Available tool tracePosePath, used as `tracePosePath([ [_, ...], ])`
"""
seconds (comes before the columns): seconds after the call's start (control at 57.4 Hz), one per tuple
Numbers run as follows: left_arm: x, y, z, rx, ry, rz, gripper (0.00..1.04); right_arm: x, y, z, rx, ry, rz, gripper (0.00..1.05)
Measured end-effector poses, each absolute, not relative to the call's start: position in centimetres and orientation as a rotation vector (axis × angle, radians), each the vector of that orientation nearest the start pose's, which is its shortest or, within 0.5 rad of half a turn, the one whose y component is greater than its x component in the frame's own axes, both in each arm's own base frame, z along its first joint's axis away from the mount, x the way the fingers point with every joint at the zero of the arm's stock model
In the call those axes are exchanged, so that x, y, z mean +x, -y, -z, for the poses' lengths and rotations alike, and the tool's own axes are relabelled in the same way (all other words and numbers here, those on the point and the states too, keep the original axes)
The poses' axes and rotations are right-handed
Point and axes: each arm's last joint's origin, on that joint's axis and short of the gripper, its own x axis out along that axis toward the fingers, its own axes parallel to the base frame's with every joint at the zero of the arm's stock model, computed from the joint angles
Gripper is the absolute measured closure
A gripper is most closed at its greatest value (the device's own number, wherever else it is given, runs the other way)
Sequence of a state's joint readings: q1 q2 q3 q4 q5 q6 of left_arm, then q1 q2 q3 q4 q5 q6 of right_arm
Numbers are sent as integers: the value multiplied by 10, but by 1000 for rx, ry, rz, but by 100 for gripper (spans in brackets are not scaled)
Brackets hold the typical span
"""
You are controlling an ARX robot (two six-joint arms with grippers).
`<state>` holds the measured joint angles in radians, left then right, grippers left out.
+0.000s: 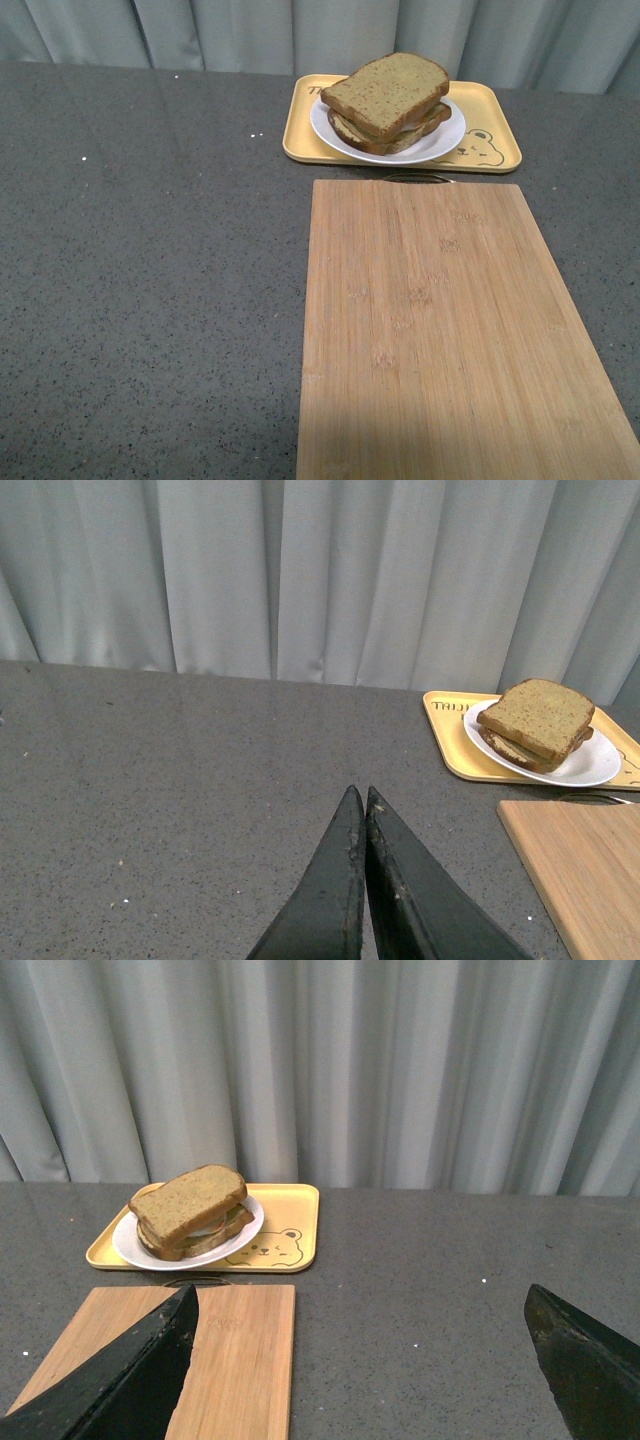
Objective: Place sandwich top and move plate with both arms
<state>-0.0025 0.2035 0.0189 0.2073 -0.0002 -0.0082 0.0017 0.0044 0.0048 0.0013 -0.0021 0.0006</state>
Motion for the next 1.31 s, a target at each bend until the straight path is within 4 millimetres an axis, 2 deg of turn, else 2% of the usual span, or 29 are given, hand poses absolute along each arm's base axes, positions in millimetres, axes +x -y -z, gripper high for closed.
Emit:
tracePosePath([
  [0.296, 97, 0, -170, -8, 14, 3, 101, 98, 0, -165, 1, 2, -3, 9],
  [0.506, 97, 0, -170, -8, 16, 3, 101, 98, 0, -165, 1, 2, -4, 9],
  [0.541, 97, 0, -170, -8, 16, 3, 98, 98, 0, -165, 1, 2, -4, 9],
  [0.715, 97, 0, -170, -8, 17, 3, 62, 98, 0, -165, 1, 2, -4, 9],
  [1.081, 97, 0, -170, -8, 17, 3, 5, 98, 0, -165, 1, 2, -4, 9],
  [1.308, 97, 0, -170, -7, 17, 3, 7, 98, 0, -165, 1, 2, -4, 9],
])
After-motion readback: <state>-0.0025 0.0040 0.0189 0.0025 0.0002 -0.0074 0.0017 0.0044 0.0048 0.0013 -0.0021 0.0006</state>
